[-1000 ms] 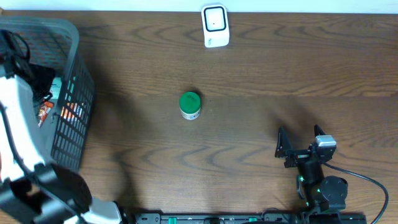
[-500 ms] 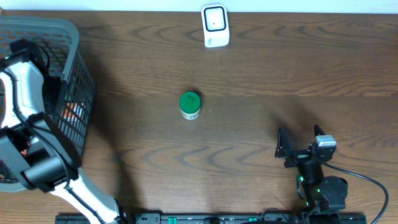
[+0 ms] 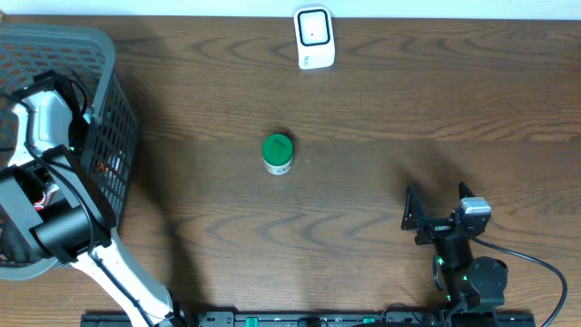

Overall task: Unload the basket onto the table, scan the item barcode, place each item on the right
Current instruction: 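Return the left gripper into the basket and grasp the orange tissue pack, then move the tissue pack under the scanner and place it beside the jar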

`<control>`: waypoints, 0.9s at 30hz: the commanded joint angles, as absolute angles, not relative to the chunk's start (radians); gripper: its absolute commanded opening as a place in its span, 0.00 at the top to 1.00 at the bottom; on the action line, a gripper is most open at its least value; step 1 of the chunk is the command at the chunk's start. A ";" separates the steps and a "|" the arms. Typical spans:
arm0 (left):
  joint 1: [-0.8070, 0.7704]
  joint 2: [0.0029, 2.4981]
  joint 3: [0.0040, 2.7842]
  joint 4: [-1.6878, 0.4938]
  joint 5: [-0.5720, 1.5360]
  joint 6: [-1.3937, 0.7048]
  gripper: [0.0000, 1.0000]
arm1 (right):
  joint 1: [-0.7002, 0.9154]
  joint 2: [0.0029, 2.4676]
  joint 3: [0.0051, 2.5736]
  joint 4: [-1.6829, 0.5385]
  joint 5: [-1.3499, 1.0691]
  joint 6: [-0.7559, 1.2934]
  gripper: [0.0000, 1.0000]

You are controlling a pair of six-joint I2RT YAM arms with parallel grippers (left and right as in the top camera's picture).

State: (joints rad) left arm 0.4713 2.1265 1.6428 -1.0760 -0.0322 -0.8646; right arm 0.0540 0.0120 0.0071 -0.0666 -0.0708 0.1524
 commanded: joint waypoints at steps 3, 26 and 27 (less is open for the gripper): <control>0.475 2.138 1.626 -1.091 -0.034 -0.873 0.36 | 0.060 0.007 0.006 -0.070 -0.068 0.164 0.01; 0.534 1.594 1.725 -1.061 -0.016 -0.767 0.44 | 0.060 0.007 0.006 -0.070 -0.068 0.163 0.01; 0.533 1.542 1.726 -1.050 0.006 -0.767 0.44 | 0.060 0.007 0.006 -0.070 -0.068 0.163 0.01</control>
State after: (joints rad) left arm 0.5297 1.6833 1.6947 -1.0599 -0.0273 -0.7830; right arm 0.0540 0.0120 0.0071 -0.0666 -0.0708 0.1524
